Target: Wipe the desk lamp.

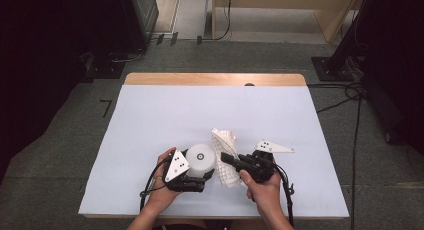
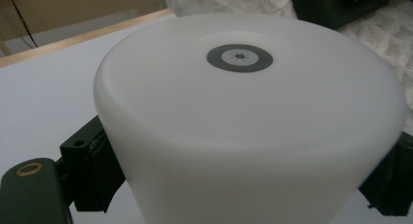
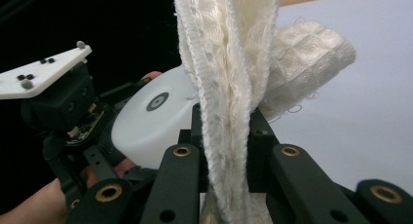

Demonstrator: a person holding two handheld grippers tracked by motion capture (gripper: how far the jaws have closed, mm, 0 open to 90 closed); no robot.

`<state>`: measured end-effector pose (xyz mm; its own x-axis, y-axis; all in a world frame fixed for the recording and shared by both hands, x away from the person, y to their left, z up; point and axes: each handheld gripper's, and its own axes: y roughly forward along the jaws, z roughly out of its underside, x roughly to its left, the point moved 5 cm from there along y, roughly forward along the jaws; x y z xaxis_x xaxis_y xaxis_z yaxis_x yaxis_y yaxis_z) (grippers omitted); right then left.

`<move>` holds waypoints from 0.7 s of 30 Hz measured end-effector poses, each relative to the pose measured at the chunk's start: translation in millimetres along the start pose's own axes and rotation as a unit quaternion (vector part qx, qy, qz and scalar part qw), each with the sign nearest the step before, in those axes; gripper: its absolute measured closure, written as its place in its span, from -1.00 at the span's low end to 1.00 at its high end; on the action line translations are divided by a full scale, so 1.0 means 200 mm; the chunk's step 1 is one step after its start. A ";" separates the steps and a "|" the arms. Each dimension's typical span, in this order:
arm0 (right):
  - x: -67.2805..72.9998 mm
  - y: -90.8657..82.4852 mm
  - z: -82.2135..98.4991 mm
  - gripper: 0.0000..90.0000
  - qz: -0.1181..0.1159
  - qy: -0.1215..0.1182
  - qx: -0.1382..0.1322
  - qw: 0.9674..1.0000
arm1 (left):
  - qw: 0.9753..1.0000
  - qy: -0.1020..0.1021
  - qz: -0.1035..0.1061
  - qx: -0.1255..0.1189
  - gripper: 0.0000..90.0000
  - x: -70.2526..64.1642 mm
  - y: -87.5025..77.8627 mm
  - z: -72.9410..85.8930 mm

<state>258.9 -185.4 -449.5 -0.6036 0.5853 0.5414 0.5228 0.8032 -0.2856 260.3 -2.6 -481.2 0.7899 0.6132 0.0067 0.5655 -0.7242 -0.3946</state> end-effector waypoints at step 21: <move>-0.16 0.07 0.14 0.76 0.052 0.027 0.048 0.997 | 0.999 -0.011 -0.046 0.011 -0.99 -0.05 -0.05 0.02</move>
<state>267.8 -190.1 -493.6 -0.5148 0.6607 0.5463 0.5192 0.7474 -0.4146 245.9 -1.0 -480.8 0.7290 0.6841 0.0250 0.6306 -0.6570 -0.4131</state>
